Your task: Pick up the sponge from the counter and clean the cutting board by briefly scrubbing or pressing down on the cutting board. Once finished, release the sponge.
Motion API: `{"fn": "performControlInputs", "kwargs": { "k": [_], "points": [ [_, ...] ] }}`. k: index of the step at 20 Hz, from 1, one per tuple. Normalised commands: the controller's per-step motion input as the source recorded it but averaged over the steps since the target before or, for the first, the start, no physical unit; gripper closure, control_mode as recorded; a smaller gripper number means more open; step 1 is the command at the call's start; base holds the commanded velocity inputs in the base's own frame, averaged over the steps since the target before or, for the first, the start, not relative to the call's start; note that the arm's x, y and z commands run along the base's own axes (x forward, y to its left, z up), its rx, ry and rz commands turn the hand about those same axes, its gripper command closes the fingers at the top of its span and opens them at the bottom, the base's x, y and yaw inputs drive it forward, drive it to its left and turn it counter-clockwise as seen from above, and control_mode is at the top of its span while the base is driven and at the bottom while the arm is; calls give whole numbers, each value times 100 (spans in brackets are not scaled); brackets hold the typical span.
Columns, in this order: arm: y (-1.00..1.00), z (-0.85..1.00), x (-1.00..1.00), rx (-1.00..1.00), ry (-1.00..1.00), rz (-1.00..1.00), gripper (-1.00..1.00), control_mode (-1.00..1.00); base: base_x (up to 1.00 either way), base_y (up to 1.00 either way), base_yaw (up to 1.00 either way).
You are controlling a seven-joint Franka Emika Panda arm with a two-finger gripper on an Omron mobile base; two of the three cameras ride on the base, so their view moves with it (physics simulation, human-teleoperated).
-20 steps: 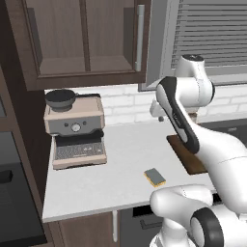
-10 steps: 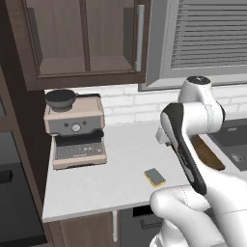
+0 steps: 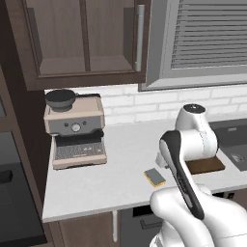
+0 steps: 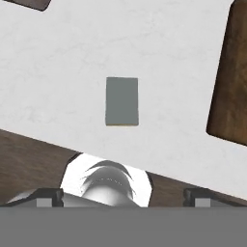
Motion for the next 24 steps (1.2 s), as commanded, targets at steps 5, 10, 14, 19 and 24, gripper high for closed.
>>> {"fn": "performControlInputs", "kwargs": {
  "k": [5,10,14,19,24],
  "points": [
    [0,-37,0,0,5,10,-100,-100,0,0,0],
    [0,-30,11,0,6,5,-100,-100,0,0,0],
    [3,-27,23,0,7,5,-100,-100,0,0,0],
    [9,-10,39,0,4,1,-100,-100,0,0,0],
    [7,-3,37,0,7,0,-100,-100,0,0,0]
  ]
}}
